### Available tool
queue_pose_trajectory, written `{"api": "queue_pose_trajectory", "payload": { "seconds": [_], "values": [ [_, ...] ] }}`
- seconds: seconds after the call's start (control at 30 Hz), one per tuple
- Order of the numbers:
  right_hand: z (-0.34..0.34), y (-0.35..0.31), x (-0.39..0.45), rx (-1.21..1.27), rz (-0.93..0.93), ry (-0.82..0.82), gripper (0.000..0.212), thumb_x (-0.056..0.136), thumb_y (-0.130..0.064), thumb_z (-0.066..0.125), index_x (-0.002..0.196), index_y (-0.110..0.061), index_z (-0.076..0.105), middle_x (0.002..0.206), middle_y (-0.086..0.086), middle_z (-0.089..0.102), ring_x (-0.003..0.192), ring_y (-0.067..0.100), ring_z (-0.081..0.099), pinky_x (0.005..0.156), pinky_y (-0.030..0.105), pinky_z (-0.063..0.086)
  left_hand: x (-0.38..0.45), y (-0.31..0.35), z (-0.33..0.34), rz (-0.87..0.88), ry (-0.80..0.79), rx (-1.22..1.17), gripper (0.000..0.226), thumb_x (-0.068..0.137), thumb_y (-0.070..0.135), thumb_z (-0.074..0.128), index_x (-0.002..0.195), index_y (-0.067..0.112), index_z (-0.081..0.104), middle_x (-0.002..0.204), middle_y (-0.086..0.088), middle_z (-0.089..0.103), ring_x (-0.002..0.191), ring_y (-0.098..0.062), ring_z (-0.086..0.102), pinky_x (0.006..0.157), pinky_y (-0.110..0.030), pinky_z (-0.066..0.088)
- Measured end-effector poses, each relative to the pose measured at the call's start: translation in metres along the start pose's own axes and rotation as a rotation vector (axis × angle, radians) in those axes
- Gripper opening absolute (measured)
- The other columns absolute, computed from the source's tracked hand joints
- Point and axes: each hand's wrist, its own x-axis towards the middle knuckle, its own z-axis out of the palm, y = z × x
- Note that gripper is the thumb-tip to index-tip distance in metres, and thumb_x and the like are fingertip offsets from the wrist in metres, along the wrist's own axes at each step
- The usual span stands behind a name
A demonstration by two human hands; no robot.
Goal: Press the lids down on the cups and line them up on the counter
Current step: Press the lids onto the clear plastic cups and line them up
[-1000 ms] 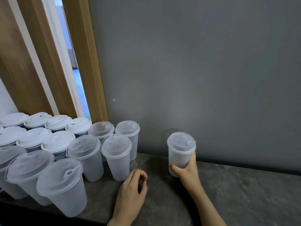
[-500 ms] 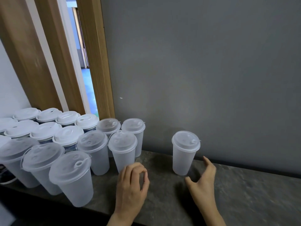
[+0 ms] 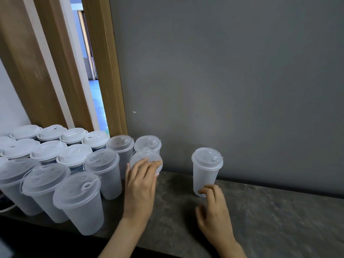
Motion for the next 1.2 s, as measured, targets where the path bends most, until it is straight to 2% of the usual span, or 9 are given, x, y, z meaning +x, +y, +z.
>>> {"api": "queue_pose_trajectory", "payload": {
  "seconds": [0.1, 0.17, 0.27, 0.43, 0.57, 0.73, 0.93, 1.07, 1.2],
  "values": [
    [-0.003, -0.006, -0.001, 0.036, 0.010, -0.197, 0.045, 0.082, -0.040, 0.071, 0.120, -0.020, 0.056, 0.122, -0.008, 0.050, 0.108, 0.005, 0.054, 0.091, 0.023, 0.053, -0.008, 0.003, 0.005, 0.117, 0.049, -0.141, 0.034, 0.082, 0.000, 0.069, 0.115, 0.005, 0.069, 0.119, -0.005, 0.066, 0.119, -0.022, 0.056, 0.102, -0.046, 0.048],
    [-0.003, -0.007, 0.000, 0.057, 0.083, -0.365, 0.072, 0.082, -0.070, 0.054, 0.139, -0.026, 0.043, 0.141, -0.013, 0.041, 0.125, -0.001, 0.044, 0.106, 0.024, 0.044, -0.014, 0.003, 0.008, 0.124, 0.088, -0.231, 0.029, 0.089, 0.008, 0.063, 0.117, 0.005, 0.066, 0.122, -0.004, 0.064, 0.122, -0.018, 0.054, 0.107, -0.036, 0.045],
    [-0.005, -0.007, 0.002, 0.097, 0.117, -0.474, 0.098, 0.074, -0.082, 0.053, 0.151, -0.030, 0.022, 0.154, -0.019, 0.027, 0.139, -0.004, 0.029, 0.116, 0.023, 0.032, -0.022, 0.007, 0.013, 0.063, 0.154, -0.444, 0.025, 0.096, 0.017, 0.056, 0.120, 0.018, 0.061, 0.123, 0.006, 0.058, 0.123, -0.009, 0.052, 0.107, -0.021, 0.039],
    [-0.003, -0.006, 0.004, 0.136, 0.182, -0.518, 0.096, 0.081, -0.067, 0.063, 0.153, -0.034, 0.008, 0.156, -0.021, 0.026, 0.136, -0.006, 0.032, 0.114, 0.016, 0.028, -0.036, 0.026, 0.029, -0.296, 0.202, -0.706, 0.028, 0.096, 0.019, 0.054, 0.117, 0.037, 0.053, 0.122, 0.024, 0.054, 0.119, -0.001, 0.053, 0.095, -0.013, 0.045],
    [-0.003, -0.002, 0.002, 0.191, 0.155, -0.454, 0.084, 0.083, -0.055, 0.068, 0.138, -0.052, 0.005, 0.136, -0.042, 0.022, 0.119, -0.028, 0.030, 0.097, -0.006, 0.022, -0.042, 0.026, 0.041, -0.392, 0.204, -0.671, 0.028, 0.094, 0.017, 0.050, 0.121, 0.017, 0.056, 0.119, -0.004, 0.057, 0.116, 0.007, 0.049, 0.091, -0.004, 0.038],
    [-0.002, 0.004, -0.004, 0.246, 0.154, -0.307, 0.075, 0.076, -0.057, 0.072, 0.135, -0.050, 0.026, 0.135, -0.043, 0.032, 0.122, -0.018, 0.040, 0.095, 0.002, 0.034, -0.041, 0.021, 0.044, -0.414, 0.135, -0.668, 0.026, 0.097, 0.020, 0.046, 0.121, 0.016, 0.056, 0.117, -0.001, 0.062, 0.113, 0.008, 0.052, 0.088, -0.003, 0.039],
    [0.000, 0.007, -0.005, 0.274, 0.155, -0.246, 0.078, 0.074, -0.056, 0.075, 0.136, -0.050, 0.028, 0.136, -0.038, 0.036, 0.124, -0.011, 0.043, 0.094, 0.001, 0.035, -0.043, 0.019, 0.044, -0.454, 0.093, -0.699, 0.033, 0.095, 0.025, 0.045, 0.127, 0.026, 0.055, 0.125, 0.011, 0.060, 0.117, 0.009, 0.051, 0.092, -0.002, 0.037],
    [0.001, 0.009, -0.005, 0.276, 0.143, -0.192, 0.078, 0.074, -0.043, 0.080, 0.136, -0.046, 0.033, 0.136, -0.032, 0.035, 0.127, -0.006, 0.042, 0.095, 0.006, 0.039, -0.046, 0.021, 0.043, -0.464, 0.031, -0.731, 0.034, 0.096, 0.031, 0.043, 0.128, 0.043, 0.045, 0.127, 0.024, 0.053, 0.120, 0.013, 0.047, 0.090, -0.001, 0.037],
    [0.002, 0.012, -0.007, 0.217, 0.080, -0.157, 0.088, 0.073, -0.012, 0.086, 0.139, -0.042, 0.036, 0.135, -0.015, 0.035, 0.128, 0.004, 0.041, 0.100, 0.018, 0.040, -0.048, 0.017, 0.047, -0.520, -0.040, -0.742, 0.027, 0.093, 0.047, 0.041, 0.119, 0.049, 0.046, 0.117, 0.013, 0.061, 0.109, 0.004, 0.056, 0.081, -0.009, 0.048]
  ]
}}
